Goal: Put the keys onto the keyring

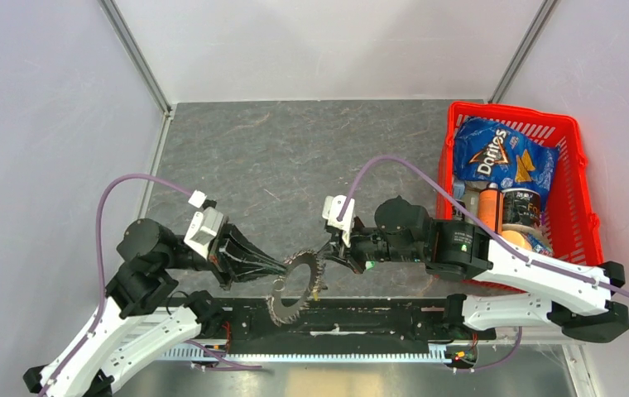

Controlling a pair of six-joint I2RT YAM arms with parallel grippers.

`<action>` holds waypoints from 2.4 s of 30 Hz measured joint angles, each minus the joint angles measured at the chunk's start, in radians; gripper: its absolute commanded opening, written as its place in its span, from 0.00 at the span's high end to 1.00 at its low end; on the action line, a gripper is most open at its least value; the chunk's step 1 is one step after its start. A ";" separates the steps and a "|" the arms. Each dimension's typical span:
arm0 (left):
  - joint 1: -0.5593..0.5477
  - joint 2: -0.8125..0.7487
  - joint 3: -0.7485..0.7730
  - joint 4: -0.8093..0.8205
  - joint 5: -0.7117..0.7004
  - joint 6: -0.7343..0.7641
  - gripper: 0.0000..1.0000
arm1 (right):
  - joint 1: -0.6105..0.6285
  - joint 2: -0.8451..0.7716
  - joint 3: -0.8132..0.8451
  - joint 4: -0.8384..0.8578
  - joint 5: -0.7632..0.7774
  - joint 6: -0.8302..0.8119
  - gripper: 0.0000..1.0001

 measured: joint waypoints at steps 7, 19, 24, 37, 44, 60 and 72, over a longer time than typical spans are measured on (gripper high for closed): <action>0.000 -0.098 0.000 -0.172 -0.190 0.052 0.95 | 0.013 0.065 0.133 -0.177 0.062 -0.047 1.00; 0.000 -0.164 0.079 -0.435 -0.634 0.080 0.67 | 0.018 0.240 0.271 -0.435 0.137 -0.048 1.00; 0.000 -0.216 0.090 -0.475 -0.853 0.079 0.61 | 0.017 0.277 0.296 -0.520 0.163 -0.018 1.00; 0.000 -0.242 0.090 -0.478 -0.911 0.042 0.62 | 0.004 0.286 0.318 -0.566 0.119 0.146 1.00; 0.000 -0.104 0.090 -0.455 -0.631 0.027 0.63 | -0.055 0.336 0.354 -0.570 0.046 0.237 1.00; 0.000 -0.072 0.054 -0.360 -0.316 -0.040 0.63 | -0.260 0.353 0.293 -0.443 -0.188 0.474 1.00; 0.000 -0.031 0.016 -0.303 -0.365 -0.075 0.71 | -0.273 0.269 0.204 -0.267 -0.156 0.685 1.00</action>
